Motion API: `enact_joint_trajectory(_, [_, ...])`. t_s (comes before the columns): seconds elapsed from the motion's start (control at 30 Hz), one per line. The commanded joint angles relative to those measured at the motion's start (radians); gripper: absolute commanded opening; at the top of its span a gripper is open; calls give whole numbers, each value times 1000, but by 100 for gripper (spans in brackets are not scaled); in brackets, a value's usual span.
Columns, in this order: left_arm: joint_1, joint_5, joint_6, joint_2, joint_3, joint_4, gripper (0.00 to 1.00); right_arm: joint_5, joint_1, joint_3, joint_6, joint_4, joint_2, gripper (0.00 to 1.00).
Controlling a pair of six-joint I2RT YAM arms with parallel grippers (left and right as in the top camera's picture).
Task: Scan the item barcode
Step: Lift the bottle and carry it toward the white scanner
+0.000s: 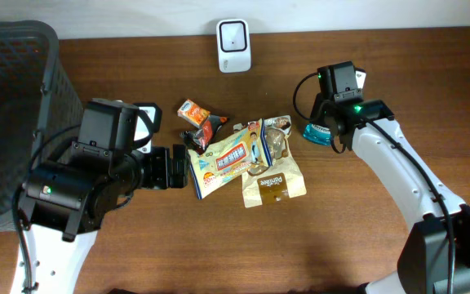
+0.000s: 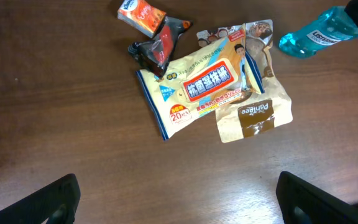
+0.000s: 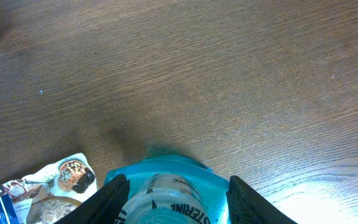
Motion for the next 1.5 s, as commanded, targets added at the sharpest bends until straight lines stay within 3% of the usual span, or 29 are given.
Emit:
enact_joint_trajectory(0.0, [2,-8,12,-2,6,-2,99,16,4,23,14,-5,6,50])
enact_joint_trajectory(0.3, [2,-8,12,-2,6,-2,99,16,5,89,15,-77,6,40])
enact_joint_trajectory(0.87, [2,-8,12,-2,6,-2,99,16,4,89,14,-137,37,39])
enact_joint_trajectory(1.0, [2,-8,12,-2,6,-2,99,16,4,92,-32,-113,31,38])
enact_joint_trajectory(1.07, [2,-8,12,-2,6,-2,99,16,4,100,-76,-111,26,31])
enact_joint_trajectory(1.47, [2,-8,12,-2,6,-2,99,8,5,185,-103,-172,9,31])
